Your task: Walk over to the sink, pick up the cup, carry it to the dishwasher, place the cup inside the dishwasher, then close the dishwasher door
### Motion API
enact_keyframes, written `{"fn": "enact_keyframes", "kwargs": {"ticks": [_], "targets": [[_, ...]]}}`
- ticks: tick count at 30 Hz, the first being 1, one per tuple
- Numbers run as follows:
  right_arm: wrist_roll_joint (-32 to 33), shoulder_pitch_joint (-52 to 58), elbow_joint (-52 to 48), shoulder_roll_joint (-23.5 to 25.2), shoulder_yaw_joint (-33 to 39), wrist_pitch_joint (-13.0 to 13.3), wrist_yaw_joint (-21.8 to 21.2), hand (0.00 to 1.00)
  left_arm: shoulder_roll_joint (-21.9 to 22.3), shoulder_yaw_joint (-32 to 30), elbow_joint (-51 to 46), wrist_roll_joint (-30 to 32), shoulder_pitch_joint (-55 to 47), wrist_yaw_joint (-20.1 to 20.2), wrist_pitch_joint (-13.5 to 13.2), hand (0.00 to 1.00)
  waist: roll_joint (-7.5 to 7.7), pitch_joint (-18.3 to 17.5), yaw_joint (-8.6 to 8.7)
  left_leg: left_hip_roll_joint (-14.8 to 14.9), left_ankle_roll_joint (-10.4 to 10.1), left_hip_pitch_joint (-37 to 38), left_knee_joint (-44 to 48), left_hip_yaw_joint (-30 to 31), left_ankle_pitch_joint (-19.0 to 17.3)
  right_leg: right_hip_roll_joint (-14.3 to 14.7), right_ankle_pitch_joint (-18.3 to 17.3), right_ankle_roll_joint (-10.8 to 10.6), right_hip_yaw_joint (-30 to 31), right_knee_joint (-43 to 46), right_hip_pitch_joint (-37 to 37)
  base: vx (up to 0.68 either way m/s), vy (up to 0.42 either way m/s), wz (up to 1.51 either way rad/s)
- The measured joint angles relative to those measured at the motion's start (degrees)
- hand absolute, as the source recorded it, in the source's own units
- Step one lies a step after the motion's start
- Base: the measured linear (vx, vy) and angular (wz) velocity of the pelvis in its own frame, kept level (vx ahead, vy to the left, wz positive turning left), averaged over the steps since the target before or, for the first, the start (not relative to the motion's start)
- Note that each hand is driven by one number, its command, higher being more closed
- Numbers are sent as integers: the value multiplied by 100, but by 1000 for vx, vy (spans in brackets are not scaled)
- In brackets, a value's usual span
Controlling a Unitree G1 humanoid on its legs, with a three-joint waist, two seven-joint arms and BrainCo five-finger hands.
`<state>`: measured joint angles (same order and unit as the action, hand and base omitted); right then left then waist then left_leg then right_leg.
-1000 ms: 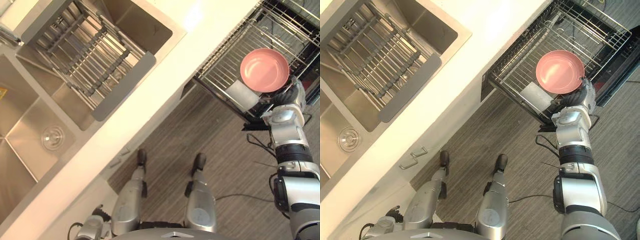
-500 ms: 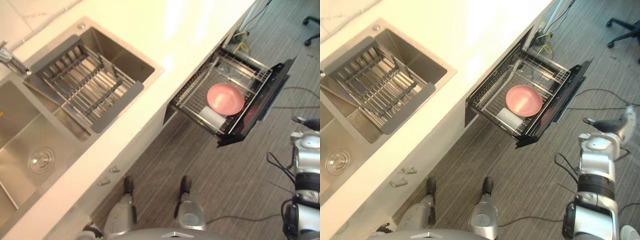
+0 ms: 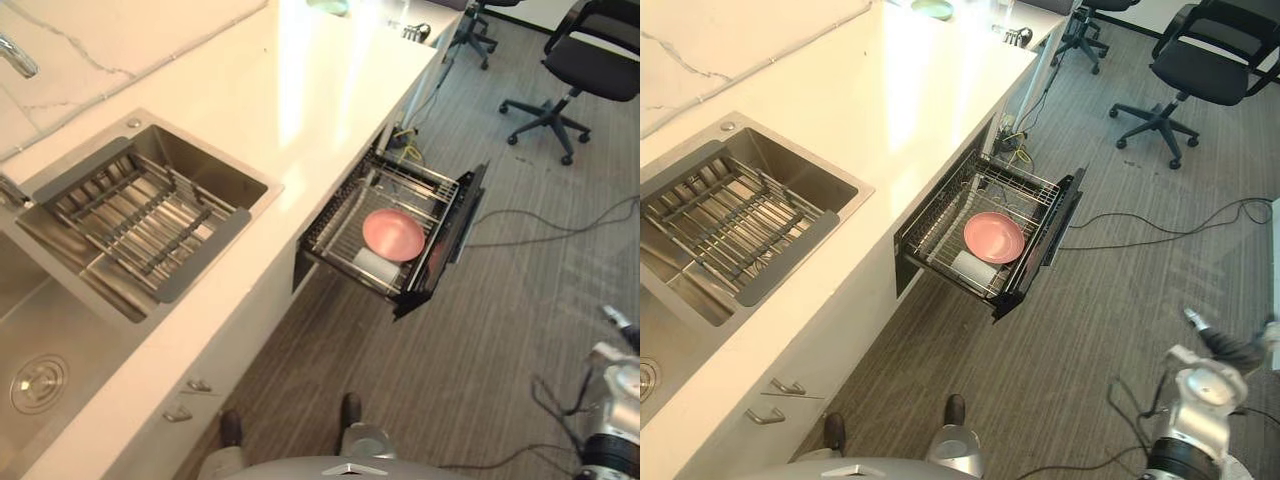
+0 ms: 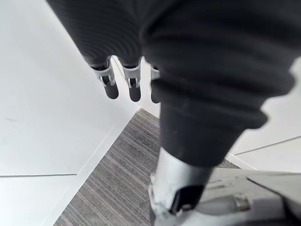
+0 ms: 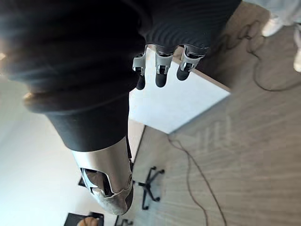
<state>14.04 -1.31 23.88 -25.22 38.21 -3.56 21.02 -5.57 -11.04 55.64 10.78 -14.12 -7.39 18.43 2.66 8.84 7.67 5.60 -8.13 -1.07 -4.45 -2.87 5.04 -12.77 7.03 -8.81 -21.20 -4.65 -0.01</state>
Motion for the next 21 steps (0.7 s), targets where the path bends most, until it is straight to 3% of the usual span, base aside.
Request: {"fn": "enact_keyframes", "kwargs": {"ticks": [7,15,21], "targets": [[682,-438,563,196,-293,161,20,0,10,2,26,78,-2,-4,68,0,-173,-43,-161,-3,18,-86,-1,126,20,-6,-18,-13,-162,3,34,3,-2,12],[1258,-855,1230,283,-592,597,-55,0,10,34,150,62,-1,-2,-68,0,-334,66,-293,-28,56,-74,0,143,36,-37,0,-49,-221,4,84,7,-1,3],[1029,-1152,1350,280,-851,633,186,0,21,270,164,-25,41,11,-126,0,-593,264,-391,-99,67,-91,0,156,37,-102,6,-82,-236,4,81,0,0,0]]}}
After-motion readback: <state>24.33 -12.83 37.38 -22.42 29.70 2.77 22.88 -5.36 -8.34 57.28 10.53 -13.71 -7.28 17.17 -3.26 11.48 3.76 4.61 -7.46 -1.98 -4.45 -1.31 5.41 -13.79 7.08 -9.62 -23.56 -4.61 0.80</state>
